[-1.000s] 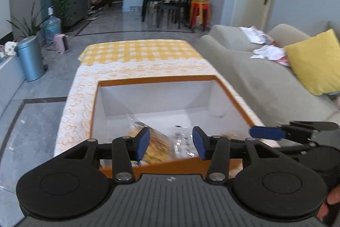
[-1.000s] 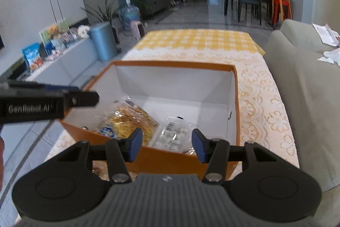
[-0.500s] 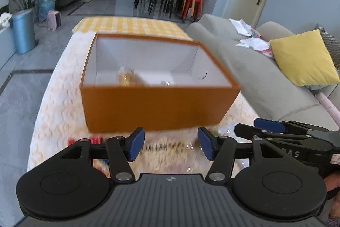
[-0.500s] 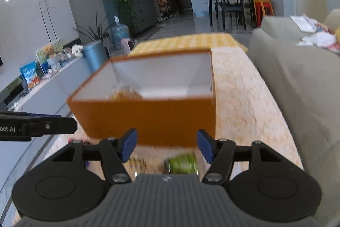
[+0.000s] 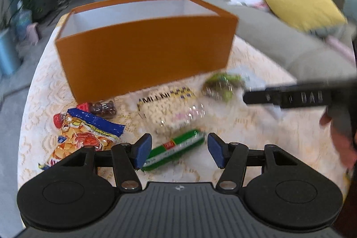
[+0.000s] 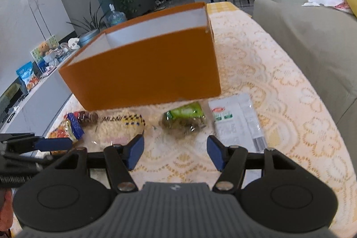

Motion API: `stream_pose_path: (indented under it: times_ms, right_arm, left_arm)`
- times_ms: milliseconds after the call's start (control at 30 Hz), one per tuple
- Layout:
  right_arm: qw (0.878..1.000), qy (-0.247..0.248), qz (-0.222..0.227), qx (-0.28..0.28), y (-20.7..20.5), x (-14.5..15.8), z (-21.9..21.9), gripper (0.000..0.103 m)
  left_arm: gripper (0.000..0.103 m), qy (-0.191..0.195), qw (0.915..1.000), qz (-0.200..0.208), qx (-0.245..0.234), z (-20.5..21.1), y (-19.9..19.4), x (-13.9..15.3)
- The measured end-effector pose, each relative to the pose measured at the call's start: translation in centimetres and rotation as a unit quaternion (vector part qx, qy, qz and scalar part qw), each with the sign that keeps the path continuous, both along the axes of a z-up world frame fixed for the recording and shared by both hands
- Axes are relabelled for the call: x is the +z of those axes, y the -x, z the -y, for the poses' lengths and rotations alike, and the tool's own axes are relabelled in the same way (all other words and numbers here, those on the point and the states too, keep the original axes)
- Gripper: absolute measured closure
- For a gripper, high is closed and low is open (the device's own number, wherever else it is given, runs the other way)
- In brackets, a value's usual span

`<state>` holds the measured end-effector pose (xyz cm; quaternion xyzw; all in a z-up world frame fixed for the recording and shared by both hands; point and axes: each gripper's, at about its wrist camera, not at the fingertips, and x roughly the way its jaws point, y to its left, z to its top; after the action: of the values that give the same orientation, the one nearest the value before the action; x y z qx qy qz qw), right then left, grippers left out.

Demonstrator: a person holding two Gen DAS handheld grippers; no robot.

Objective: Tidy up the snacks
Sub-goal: 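Withdraw both grippers from the box toward the remaining snacks, then grasp the green sausage stick with the left gripper while the right grasps the green-labelled bag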

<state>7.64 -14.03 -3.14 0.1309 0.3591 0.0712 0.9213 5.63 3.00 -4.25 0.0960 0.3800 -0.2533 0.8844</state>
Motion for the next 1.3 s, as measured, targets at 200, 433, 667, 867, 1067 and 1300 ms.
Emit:
stream_pose_path:
  times_ms: [200,433,667,867,1067,1300]
  right_arm:
    - [1.0,0.006,-0.02,0.0,-0.1,-1.0,0.2,0.042]
    - [1.0,0.013,-0.017,0.003,0.0,-1.1,0.2,0.042]
    - [0.999,0.041,-0.01,-0.012,0.0,-0.8,0.8,0.042]
    - [0.999,0.048,-0.009,-0.02,-0.1,-0.9,1.5,0.042]
    - [0.997,0.074,-0.008,-0.021,-0.2,-1.1,1.4,0.042]
    - [0.999,0.051,0.001,-0.01,-0.5,-1.7,0.9,0.042]
  left_arm:
    - [0.035,-0.086,0.9939,0.048,-0.049,1.8,1.7,-1.2]
    - [0.035,-0.141,0.9866,0.061,-0.055,2.7,1.6,-2.5]
    - [0.048,-0.133,0.9889,0.056,-0.037,2.6,1.6,-2.4]
    - [0.06,-0.124,0.9908,0.051,-0.018,2.5,1.6,-2.1]
    - [0.073,-0.063,0.9979,0.015,0.007,2.0,1.3,-1.3]
    - [0.078,-0.007,0.9996,-0.011,0.027,2.2,0.9,-0.4]
